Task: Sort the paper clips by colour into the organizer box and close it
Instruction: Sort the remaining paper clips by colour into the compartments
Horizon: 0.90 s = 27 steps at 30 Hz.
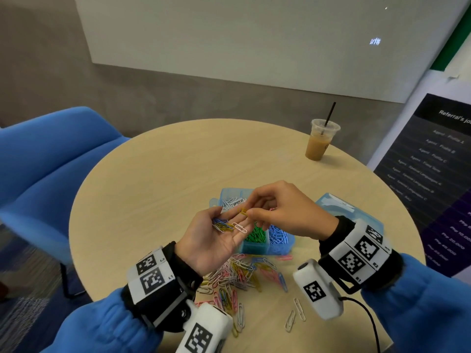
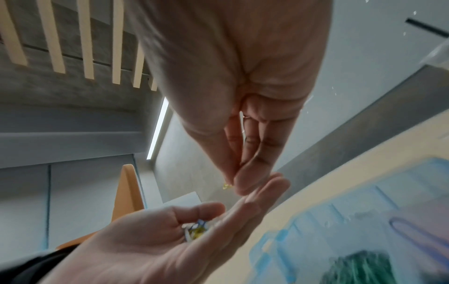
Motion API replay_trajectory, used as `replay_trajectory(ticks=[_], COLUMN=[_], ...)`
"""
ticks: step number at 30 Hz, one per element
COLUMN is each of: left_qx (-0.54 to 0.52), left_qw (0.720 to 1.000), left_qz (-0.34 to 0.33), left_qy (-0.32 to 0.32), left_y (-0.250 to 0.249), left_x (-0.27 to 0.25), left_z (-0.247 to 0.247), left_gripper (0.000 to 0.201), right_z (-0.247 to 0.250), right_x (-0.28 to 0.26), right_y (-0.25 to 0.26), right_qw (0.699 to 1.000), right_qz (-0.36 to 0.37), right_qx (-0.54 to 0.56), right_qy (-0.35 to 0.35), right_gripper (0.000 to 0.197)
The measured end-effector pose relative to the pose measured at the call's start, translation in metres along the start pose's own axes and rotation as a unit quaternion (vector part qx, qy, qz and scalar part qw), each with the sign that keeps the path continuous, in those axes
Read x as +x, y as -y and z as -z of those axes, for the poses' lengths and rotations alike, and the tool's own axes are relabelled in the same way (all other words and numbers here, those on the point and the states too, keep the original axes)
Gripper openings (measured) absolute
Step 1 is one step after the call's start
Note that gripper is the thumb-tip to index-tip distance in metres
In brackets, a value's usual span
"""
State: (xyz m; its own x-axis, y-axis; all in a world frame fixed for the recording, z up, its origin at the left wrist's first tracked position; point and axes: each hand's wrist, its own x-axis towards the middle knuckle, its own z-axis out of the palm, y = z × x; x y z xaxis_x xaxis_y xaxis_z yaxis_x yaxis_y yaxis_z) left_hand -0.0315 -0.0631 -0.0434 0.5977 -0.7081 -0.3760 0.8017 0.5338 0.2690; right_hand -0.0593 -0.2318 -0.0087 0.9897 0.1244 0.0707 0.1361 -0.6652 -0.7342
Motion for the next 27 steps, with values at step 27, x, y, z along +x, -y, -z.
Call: replay_trajectory(ticks=[27], left_qx=[-0.008], left_qw=[0.996], left_qz=[-0.084], left_qy=[0.01], left_y=[-0.022], left_x=[-0.01], left_z=[-0.007], left_gripper=[0.062], right_z=[-0.03], right_x=[0.016], right_y=[0.018], right_qw=[0.982], right_qz=[0.12], right_qx=[-0.124], right_qy=[-0.074], right_gripper=[0.01])
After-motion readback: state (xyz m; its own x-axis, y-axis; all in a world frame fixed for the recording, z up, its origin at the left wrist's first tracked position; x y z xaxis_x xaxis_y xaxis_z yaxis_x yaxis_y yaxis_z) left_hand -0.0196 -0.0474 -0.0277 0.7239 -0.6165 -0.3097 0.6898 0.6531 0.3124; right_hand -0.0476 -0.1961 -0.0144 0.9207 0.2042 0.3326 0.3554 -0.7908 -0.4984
